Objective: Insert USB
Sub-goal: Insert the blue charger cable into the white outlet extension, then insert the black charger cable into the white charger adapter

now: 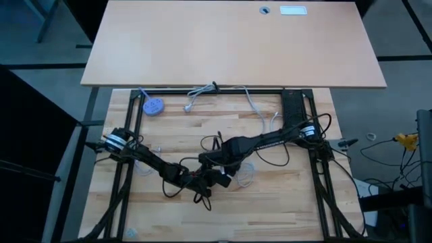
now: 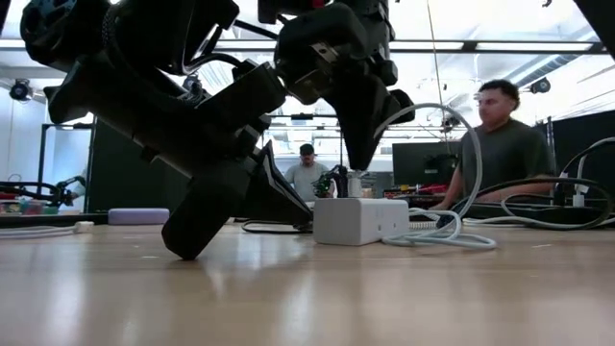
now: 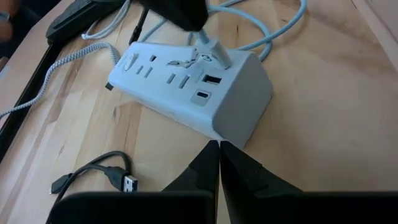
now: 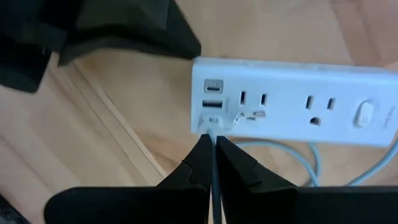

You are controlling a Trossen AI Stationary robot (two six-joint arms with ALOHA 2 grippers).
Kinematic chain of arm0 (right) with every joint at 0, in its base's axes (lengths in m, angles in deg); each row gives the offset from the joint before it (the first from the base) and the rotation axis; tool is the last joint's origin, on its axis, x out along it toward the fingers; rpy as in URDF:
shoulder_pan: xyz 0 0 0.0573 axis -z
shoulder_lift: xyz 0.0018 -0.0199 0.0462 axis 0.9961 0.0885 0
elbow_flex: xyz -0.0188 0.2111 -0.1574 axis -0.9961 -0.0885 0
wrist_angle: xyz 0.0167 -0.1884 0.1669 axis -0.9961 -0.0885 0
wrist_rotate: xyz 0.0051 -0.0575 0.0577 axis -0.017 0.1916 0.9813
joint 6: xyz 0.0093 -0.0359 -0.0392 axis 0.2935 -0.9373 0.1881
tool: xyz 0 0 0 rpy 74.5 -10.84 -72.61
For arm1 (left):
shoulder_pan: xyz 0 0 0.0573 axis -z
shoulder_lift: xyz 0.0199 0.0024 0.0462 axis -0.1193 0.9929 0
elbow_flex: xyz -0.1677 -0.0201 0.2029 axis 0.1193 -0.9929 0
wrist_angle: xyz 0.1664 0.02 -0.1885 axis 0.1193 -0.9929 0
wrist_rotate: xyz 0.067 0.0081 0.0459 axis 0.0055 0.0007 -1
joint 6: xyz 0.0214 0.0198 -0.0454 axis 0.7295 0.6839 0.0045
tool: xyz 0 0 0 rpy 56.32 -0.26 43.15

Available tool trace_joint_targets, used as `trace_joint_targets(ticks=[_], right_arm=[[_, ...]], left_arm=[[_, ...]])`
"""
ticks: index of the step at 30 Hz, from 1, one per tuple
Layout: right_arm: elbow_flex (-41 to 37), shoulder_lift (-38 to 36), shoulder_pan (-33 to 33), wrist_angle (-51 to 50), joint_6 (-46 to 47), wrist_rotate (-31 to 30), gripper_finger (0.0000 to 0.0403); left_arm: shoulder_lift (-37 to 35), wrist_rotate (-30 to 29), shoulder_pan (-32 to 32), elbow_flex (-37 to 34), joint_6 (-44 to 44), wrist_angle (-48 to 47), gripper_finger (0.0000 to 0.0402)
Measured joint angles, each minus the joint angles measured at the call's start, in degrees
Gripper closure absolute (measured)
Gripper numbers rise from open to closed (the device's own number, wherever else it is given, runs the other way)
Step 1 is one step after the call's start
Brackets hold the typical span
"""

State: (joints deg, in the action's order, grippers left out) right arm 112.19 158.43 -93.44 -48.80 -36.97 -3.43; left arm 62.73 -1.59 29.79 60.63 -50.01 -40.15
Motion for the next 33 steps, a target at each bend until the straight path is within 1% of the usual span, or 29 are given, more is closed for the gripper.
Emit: trace_joint_targets(ticks=[2,7,10,13,17,23,25,28,31,33], right_arm=[[-1.2,0.0,-0.1,1.8,0.1,0.9,0.0403],[-1.5,-0.1,-0.1,2.4,-1.1,0.8,0.0403],[-1.6,-0.8,-0.1,2.7,-2.0,0.5,0.0403],[-1.7,-2.1,-0.1,2.7,-5.7,0.4,0.0393],[-1.7,-4.7,0.5,3.2,-10.3,0.3,0.0353],[-1.7,-5.4,3.8,3.8,-16.0,0.7,0.0271],[-1.7,-5.5,5.1,4.9,-20.3,0.7,0.0247],[-1.7,-5.4,6.9,8.2,-31.0,0.3,0.0222],[-1.8,-5.4,8.2,12.6,-45.3,-0.1,0.021],[-2.1,-5.4,8.8,15.2,-53.6,-1.9,0.0209]], left_arm=[[0.0,0.0,0.0,0.0,0.0,-0.1,0.0402],[-0.5,-0.2,0.2,0.0,-0.1,-1.1,0.0402],[-1.4,-0.2,0.6,0.1,-0.3,-3.6,0.0402],[-2.9,-0.6,1.3,0.0,0.0,-7.5,0.0402],[-5.0,-0.3,1.8,-0.1,-0.2,-12.6,0.0402],[-8.5,0.0,1.9,-0.2,-8.5,-19.5,0.0402],[-9.5,0.0,1.9,-0.2,-12.0,-21.0,0.0402],[-10.9,0.1,1.9,-0.8,-16.7,-25.1,0.0402],[-12.9,0.2,1.8,-2.2,-22.3,-28.3,0.0402],[-14.3,0.1,1.8,-3.1,-26.0,-29.0,0.0402]])
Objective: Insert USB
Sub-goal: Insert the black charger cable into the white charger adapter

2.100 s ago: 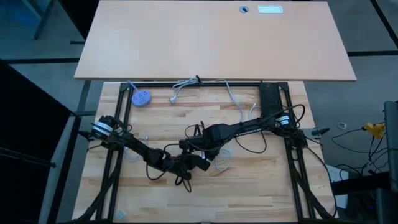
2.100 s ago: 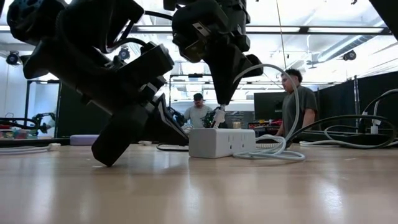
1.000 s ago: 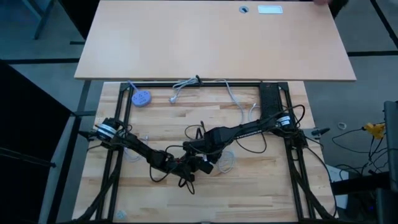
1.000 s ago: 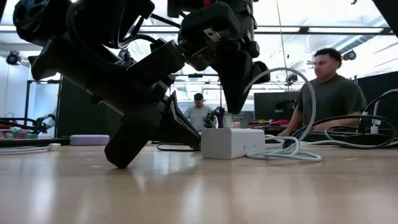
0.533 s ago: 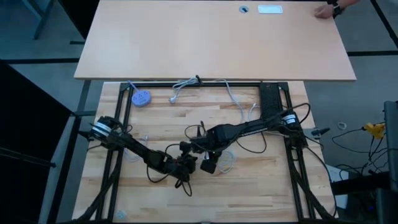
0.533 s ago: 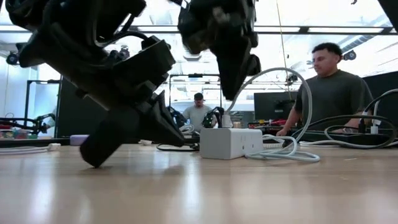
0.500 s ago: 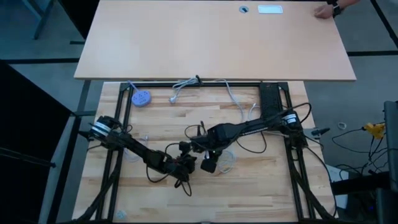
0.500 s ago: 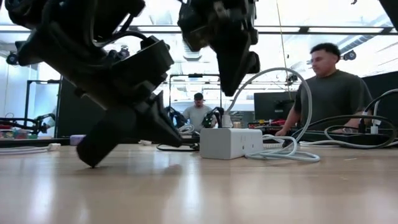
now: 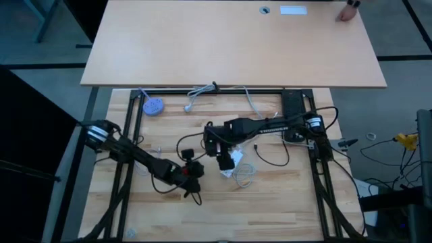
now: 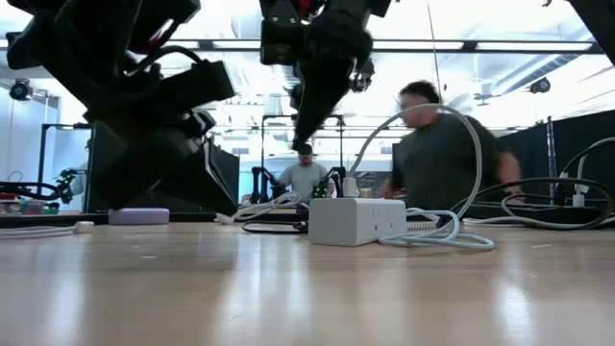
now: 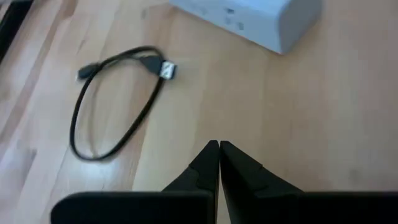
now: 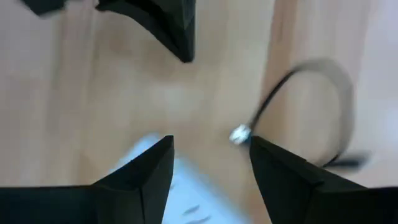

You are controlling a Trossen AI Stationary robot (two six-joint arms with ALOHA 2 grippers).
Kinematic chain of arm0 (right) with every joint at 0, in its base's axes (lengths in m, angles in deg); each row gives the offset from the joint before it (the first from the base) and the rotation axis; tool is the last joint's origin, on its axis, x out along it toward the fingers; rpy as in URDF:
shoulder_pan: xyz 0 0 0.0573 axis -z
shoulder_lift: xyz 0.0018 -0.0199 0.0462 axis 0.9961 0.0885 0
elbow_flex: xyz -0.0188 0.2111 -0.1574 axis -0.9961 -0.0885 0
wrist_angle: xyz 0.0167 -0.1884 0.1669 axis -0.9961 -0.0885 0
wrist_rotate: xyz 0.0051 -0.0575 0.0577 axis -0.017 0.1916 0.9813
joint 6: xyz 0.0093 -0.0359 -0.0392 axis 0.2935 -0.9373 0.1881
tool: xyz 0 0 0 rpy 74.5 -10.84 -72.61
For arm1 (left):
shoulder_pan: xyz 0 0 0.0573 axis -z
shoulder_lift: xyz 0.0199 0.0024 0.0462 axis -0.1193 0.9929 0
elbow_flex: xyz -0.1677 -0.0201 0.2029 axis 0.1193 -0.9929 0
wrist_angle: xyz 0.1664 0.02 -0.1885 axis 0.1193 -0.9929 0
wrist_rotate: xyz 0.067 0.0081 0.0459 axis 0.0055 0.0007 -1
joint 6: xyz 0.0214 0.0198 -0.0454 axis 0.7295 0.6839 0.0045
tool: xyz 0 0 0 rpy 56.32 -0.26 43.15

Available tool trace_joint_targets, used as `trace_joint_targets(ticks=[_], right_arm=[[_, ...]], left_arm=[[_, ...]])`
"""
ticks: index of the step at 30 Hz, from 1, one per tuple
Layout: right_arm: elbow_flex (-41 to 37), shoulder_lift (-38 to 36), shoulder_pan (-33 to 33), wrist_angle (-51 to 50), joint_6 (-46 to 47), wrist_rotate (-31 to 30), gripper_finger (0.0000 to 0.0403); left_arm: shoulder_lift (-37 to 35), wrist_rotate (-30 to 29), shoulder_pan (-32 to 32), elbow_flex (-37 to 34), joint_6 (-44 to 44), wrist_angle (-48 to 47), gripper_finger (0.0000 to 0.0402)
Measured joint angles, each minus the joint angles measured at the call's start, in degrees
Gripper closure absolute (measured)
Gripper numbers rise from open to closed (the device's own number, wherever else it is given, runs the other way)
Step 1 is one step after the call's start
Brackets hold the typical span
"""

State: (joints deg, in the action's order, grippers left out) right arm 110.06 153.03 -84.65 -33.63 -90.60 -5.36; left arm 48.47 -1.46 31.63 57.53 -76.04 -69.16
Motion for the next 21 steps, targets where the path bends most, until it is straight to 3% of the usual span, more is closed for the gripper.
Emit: trace_joint_targets(ticks=[4,8,16,21], right_arm=[[-1.2,0.0,1.2,3.9,-13.2,-1.0,0.0214],[-3.6,0.0,2.4,5.6,-19.4,-0.7,0.0223],[-12.0,0.2,4.5,7.3,-24.4,1.0,0.024],[-13.6,0.9,4.4,13.4,-23.8,1.2,0.025]], left_arm=[[-0.9,0.8,0.0,-1.0,-7.0,-2.5,0.0402],[-1.2,2.3,0.2,-1.2,-12.2,-4.5,0.0402],[-1.2,2.4,0.3,-1.4,-14.4,-5.7,0.0402],[-1.3,1.1,-0.1,-1.6,-14.1,-5.8,0.0402]])
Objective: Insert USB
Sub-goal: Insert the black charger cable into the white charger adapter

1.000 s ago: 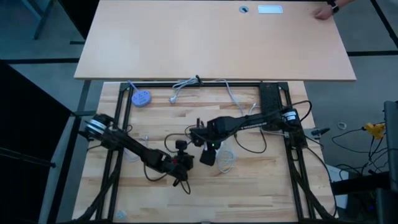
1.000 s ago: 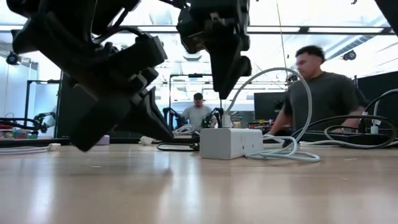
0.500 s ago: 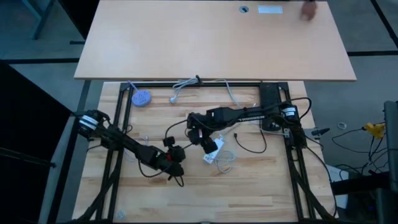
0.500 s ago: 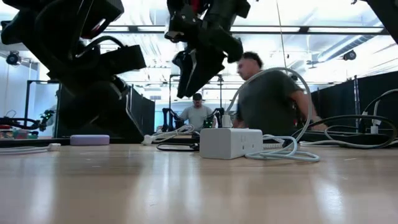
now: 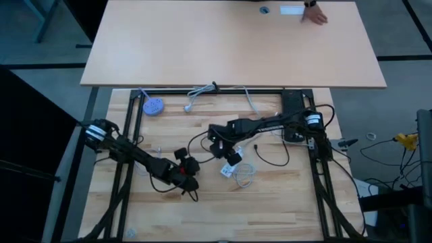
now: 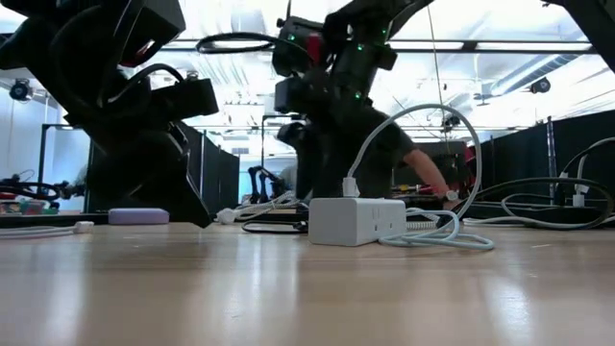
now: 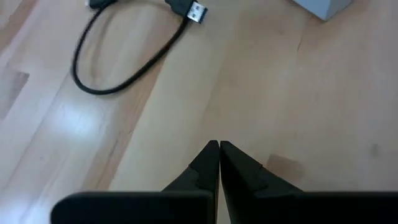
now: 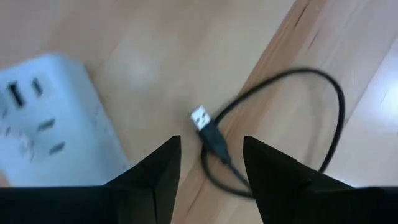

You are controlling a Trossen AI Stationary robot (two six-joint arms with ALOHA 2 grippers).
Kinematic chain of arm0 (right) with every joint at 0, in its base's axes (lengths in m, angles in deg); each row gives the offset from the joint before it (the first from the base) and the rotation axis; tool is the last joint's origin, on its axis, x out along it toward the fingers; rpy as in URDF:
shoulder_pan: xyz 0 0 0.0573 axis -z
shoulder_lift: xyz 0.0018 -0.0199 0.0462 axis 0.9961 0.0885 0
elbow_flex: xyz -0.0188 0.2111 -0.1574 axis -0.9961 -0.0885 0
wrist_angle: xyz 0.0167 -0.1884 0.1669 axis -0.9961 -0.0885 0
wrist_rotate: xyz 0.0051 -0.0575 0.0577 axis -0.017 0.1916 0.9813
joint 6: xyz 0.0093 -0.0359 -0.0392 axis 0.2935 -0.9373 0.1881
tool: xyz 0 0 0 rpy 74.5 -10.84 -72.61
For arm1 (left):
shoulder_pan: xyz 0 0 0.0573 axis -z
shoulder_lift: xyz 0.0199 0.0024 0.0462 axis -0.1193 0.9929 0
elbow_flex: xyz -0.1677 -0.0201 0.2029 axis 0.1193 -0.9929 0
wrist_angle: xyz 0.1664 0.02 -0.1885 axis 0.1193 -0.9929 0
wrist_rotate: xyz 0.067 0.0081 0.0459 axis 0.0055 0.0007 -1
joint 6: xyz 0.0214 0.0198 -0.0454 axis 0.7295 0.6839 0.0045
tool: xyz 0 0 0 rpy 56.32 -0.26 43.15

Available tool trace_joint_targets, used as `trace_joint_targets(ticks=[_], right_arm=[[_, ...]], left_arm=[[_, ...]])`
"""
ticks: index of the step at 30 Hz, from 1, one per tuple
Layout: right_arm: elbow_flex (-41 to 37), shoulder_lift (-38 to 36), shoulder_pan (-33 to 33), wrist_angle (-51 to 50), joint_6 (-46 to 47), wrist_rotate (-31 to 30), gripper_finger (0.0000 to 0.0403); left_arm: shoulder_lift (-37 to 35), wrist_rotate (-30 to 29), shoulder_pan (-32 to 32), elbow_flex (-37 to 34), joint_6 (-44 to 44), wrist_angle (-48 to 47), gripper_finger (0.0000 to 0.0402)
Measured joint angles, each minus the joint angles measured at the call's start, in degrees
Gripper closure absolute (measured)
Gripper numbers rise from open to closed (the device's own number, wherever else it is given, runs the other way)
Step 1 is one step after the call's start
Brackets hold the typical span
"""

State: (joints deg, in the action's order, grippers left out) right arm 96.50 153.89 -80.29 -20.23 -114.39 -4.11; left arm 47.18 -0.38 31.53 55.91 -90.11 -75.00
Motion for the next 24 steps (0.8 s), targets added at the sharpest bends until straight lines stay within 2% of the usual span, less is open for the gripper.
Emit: trace_joint_targets(ticks=[6,12,15,20,24], right_arm=[[0.0,4.4,0.4,-0.4,0.9,-0.1,0.0261],[0.3,5.4,0.6,-0.8,1.6,0.2,0.0278],[1.1,5.1,0.5,-2.0,3.3,-0.1,0.0308],[5.8,3.7,0.6,-6.2,6.5,-0.4,0.039],[11.0,2.8,0.6,-10.4,8.3,-0.3,0.0383]], left_arm=[[0.0,-0.1,-0.4,0.0,0.7,0.4,0.0402],[-0.3,1.3,-0.2,0.0,0.2,-0.8,0.0402],[-0.8,1.7,-0.1,0.0,-0.4,-2.0,0.0402],[-1.3,1.7,-0.1,0.0,-0.4,-2.1,0.0402],[-1.6,0.6,-0.1,0.1,-0.4,-1.1,0.0402]])
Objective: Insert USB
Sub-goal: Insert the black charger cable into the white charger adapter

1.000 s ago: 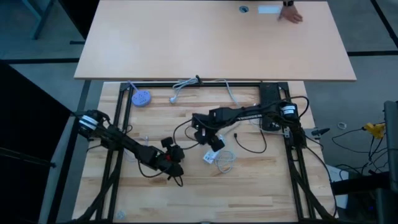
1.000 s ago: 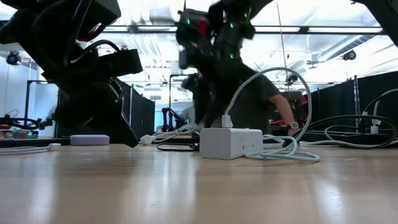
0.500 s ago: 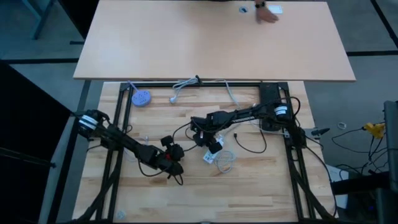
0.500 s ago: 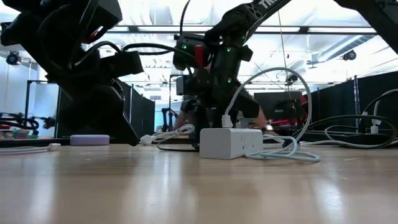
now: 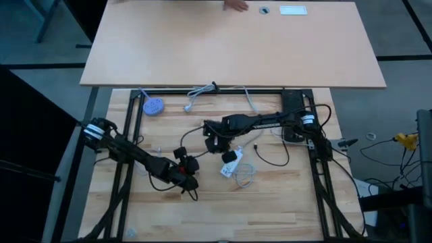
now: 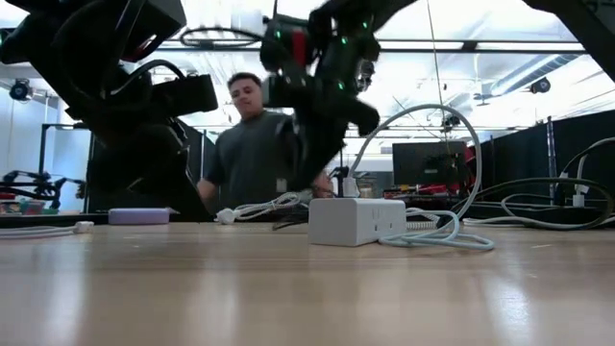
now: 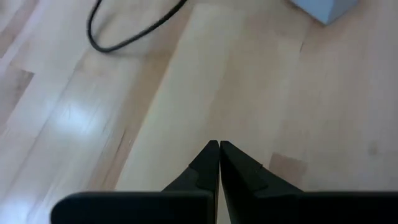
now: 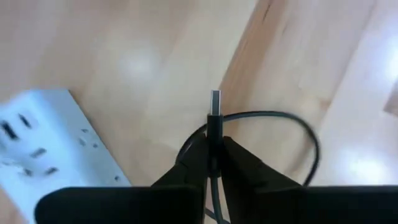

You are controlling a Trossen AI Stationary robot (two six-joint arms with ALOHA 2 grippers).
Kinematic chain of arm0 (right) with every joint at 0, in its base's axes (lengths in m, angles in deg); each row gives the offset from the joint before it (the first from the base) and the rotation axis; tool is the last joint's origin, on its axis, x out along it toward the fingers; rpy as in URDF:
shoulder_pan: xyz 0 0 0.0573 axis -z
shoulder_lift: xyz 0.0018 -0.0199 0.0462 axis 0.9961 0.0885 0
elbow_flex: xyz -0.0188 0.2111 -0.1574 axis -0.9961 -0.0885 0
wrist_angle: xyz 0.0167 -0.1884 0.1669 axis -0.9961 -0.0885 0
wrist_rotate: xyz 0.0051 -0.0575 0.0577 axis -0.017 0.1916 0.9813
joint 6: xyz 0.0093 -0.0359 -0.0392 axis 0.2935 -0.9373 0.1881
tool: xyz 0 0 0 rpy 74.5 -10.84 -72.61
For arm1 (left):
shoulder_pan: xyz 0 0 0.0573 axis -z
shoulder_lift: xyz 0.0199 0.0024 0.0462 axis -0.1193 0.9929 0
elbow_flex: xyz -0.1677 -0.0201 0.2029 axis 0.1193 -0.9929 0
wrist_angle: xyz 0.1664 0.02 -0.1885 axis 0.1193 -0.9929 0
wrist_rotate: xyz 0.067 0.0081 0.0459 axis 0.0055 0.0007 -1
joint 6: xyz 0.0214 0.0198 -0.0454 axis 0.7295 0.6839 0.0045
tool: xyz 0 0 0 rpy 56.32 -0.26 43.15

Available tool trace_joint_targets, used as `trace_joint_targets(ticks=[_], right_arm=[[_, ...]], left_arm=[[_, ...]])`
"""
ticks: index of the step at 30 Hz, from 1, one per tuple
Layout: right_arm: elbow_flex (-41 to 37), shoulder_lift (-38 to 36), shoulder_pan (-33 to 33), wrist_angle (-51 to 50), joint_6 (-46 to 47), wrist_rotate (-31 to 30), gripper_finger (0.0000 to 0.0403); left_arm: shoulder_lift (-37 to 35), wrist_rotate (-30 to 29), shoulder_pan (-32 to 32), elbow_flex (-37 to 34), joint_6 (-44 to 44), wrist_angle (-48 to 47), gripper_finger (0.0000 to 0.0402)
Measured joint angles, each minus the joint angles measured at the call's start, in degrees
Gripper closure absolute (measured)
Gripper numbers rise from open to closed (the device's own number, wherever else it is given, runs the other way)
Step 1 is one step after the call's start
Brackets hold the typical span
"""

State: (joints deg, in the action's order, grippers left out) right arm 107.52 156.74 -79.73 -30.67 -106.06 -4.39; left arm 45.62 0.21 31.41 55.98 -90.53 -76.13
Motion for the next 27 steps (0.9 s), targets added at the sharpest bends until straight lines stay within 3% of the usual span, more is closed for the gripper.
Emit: trace_joint_targets(ticks=[11,21,27], right_arm=[[11.7,-2.4,0.0,-7.6,3.9,0.2,0.0399],[19.3,-3.0,-1.5,-20.6,6.6,-0.7,0.0402],[20.1,-4.4,-5.3,-24.9,0.2,-9.1,0.0402]], left_arm=[[-0.3,-12.9,0.0,3.0,-1.7,0.6,0.0402],[-5.0,-23.2,0.0,6.9,7.6,-14.5,0.0378],[-10.0,-26.1,0.0,7.0,9.8,-10.9,0.0338]])
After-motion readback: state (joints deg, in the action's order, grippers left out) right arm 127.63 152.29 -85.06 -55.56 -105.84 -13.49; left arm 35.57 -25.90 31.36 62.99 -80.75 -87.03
